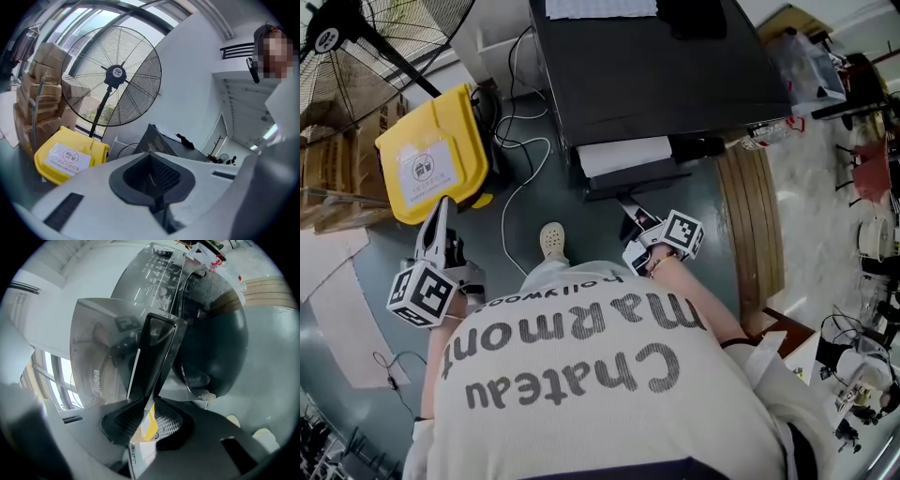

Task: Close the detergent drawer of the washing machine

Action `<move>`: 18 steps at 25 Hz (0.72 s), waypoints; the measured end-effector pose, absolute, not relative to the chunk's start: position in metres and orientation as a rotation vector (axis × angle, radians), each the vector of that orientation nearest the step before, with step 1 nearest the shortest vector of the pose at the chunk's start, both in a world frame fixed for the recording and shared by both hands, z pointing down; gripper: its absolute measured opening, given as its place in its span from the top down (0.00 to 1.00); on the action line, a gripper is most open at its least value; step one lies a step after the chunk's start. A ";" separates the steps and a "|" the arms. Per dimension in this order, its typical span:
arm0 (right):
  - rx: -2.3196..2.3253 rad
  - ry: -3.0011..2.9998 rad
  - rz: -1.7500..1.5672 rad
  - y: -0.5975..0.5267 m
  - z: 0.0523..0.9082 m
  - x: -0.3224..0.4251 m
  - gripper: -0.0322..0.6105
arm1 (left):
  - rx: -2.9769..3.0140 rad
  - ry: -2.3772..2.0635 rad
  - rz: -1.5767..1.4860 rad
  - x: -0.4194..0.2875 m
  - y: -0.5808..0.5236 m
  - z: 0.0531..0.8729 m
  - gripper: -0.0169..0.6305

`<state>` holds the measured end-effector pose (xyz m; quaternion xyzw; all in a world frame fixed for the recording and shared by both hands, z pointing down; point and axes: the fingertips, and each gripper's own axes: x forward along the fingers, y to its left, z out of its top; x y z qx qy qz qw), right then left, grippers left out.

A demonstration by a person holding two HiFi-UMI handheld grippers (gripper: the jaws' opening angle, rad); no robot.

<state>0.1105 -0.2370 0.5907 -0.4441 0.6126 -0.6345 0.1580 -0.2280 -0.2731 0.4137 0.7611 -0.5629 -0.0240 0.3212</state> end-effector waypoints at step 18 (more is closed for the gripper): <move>-1.314 1.694 -1.729 -0.263 0.588 0.103 0.82 | 2.125 -1.329 -0.044 -0.220 -0.345 0.403 0.96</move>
